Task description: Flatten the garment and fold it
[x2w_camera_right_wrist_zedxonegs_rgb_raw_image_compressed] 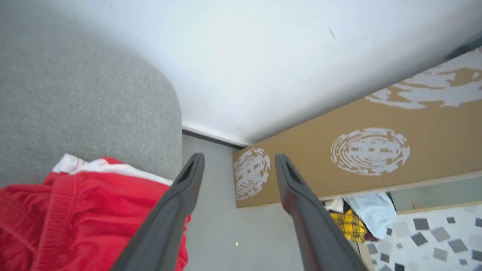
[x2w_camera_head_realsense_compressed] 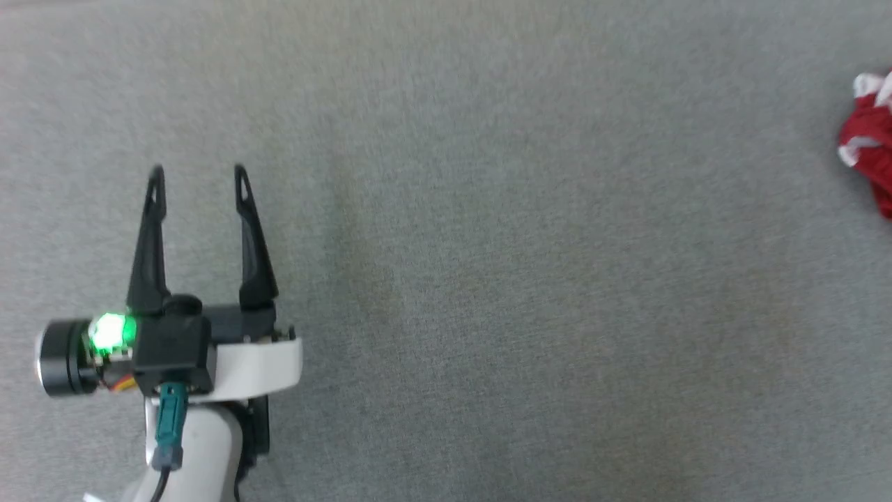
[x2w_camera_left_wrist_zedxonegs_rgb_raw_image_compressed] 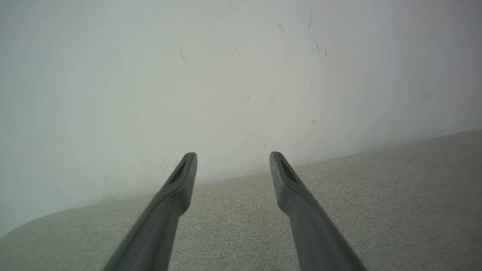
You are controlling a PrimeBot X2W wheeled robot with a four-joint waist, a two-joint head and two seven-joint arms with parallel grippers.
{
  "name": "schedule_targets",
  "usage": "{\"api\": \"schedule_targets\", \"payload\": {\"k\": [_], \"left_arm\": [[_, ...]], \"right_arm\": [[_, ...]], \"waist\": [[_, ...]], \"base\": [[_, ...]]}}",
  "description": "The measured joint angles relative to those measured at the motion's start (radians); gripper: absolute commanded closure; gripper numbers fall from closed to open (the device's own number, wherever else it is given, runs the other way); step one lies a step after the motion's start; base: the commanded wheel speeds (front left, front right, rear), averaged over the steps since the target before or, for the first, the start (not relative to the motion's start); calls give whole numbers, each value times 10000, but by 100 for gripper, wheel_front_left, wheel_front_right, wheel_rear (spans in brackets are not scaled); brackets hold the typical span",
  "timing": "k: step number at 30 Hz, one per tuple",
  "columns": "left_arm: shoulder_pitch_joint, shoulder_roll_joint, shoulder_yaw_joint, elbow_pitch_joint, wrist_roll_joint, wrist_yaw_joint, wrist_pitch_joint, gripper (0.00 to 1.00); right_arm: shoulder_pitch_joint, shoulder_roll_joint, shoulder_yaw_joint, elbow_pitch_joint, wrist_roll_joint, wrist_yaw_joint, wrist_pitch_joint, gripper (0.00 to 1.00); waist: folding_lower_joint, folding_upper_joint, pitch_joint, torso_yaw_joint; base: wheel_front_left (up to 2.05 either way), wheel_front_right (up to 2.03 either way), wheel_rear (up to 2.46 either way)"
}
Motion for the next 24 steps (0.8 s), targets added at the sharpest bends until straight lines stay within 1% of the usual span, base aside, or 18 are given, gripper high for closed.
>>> {"api": "schedule_targets", "payload": {"k": [5,7,9,13,19,24], "left_arm": [[549,-67,113,222,-155,4,0,0],[686,-90,184,322,-217,-6,0,0],[809,-111,263,401,-232,-31,0,0],[965,-213,387,575,-284,-119,-2,0],[1303,-362,556,848,-334,-307,0,0],[1493,-535,644,1047,-376,-564,0,0]], "right_arm": [[30,665,-1174,-757,-671,0,-1749,0],[170,1129,-1722,-1135,-713,0,-2357,0],[412,1601,-2169,-1599,-731,-2,-2673,0],[1251,2604,-2763,-2909,-646,-2,-2840,0],[3252,4033,-3446,-5616,-211,-2,-2847,0],[5120,5175,-3969,-7079,-75,-2,-2847,0]], "waist": [[-1,0,-781,61],[-1,0,-1075,114],[-1,0,-1352,187],[-1,0,-1856,384],[0,0,-2497,786],[-1,0,-2949,1142]], "base": [[0,0,0],[0,0,0],[0,0,0],[0,0,0],[0,0,0],[0,0,0]]}}
